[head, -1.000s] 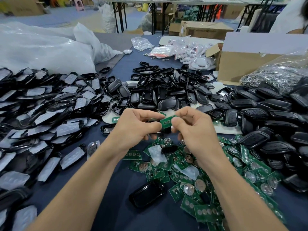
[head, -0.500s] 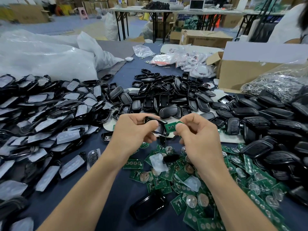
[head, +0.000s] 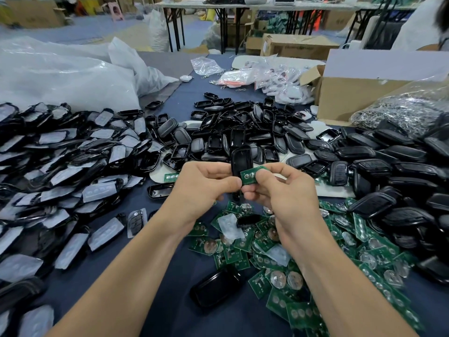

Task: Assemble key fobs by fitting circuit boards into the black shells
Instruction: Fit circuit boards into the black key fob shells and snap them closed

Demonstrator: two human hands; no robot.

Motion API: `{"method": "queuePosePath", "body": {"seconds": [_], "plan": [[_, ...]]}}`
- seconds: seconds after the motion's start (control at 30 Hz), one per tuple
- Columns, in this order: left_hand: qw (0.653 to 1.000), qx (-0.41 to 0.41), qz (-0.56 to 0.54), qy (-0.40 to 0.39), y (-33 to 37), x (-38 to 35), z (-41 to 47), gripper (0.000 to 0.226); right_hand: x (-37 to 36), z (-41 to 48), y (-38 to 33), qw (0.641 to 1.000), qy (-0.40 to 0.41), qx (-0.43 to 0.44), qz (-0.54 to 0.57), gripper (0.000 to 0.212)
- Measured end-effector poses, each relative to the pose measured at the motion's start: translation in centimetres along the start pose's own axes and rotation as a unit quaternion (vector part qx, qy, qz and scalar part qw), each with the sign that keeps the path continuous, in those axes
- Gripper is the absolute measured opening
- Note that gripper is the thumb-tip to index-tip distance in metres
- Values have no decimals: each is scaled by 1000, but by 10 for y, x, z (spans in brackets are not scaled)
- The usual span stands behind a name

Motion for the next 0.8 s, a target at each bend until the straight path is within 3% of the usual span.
{"method": "queuePosePath", "body": {"seconds": [0.03, 0.1, 0.13, 0.27, 0.4, 0.57, 0.8], "plan": [[1000, 1, 6, 11, 0, -1, 0, 25, 2, 0, 0, 996, 30, 34, -70, 15], [999, 6, 21, 36, -2, -1, 1, 25, 8, 0, 0, 954, 104, 122, -255, 13], [998, 8, 42, 48, -3, -1, 1, 23, 9, -1, 0, 935, 122, 154, -295, 12], [995, 9, 94, 42, -5, 0, 0, 26, 11, -4, -5, 922, 131, 208, -299, 8], [996, 6, 84, -5, -1, -1, -1, 33, 16, -1, -7, 906, 127, 218, -339, 10], [997, -1, 74, -11, 3, -4, -2, 41, 17, 2, -7, 914, 103, 212, -332, 8], [998, 2, 61, -19, 2, -3, -3, 41, 18, 4, -5, 894, 110, 243, -360, 11]]}}
Point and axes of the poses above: each hand's wrist, its own z-axis towards the middle knuckle, its own x-axis out of the back of the hand, y = z × x, the point moved 1 cm from there along z, towards the middle knuckle, and after that the axes turned 15 degrees about -x, right-handed, at the moved point
